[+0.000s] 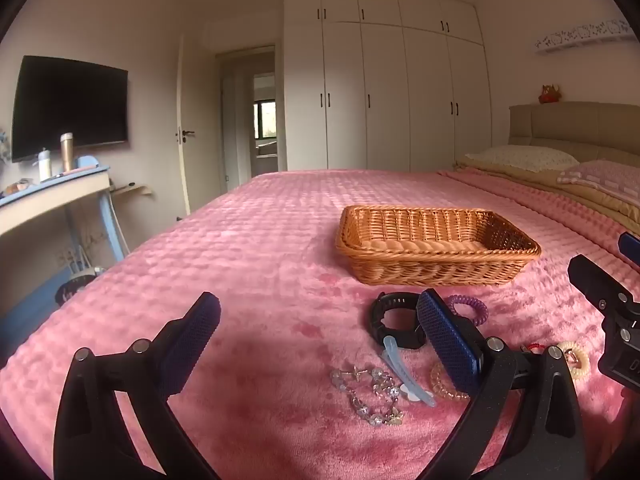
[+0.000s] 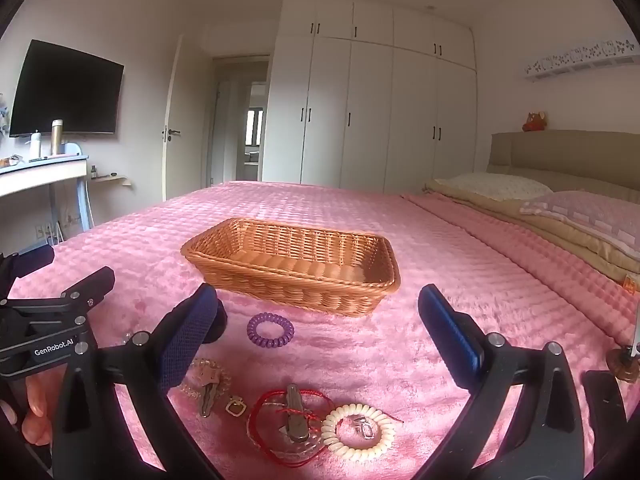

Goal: Organize jewelry

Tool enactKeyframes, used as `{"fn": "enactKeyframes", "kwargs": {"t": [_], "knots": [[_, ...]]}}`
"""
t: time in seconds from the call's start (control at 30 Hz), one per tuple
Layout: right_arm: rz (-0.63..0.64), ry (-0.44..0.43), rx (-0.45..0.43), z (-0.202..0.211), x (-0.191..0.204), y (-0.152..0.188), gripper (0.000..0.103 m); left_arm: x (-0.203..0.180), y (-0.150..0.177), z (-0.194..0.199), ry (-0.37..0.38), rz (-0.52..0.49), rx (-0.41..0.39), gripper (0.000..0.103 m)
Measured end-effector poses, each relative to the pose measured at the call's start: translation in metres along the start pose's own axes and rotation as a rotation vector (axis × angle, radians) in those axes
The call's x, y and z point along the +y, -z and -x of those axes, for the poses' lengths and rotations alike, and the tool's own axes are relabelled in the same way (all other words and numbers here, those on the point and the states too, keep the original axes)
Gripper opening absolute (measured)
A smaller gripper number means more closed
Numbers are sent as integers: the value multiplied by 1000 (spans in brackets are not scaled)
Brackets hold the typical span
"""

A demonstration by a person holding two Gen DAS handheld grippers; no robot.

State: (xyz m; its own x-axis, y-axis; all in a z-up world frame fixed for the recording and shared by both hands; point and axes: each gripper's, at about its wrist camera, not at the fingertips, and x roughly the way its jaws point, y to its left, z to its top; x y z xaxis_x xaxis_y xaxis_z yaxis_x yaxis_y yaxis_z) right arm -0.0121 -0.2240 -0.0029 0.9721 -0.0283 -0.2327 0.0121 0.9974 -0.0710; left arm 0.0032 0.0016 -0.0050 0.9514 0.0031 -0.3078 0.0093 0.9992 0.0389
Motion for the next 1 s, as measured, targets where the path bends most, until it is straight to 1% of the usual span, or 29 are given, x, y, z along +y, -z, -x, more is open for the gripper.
{"fn": "enactKeyframes", "kwargs": {"t": [0.13, 0.27, 1.0], "knots": [[2, 1, 0, -3, -3, 4, 97, 0, 0, 0, 0, 0, 1, 95], [3, 0, -2, 2, -2, 0, 97, 0, 0, 0, 0, 0, 1, 95], [4, 1, -3, 2, 0, 1, 97, -1, 0, 0, -1, -2, 5, 95]]}}
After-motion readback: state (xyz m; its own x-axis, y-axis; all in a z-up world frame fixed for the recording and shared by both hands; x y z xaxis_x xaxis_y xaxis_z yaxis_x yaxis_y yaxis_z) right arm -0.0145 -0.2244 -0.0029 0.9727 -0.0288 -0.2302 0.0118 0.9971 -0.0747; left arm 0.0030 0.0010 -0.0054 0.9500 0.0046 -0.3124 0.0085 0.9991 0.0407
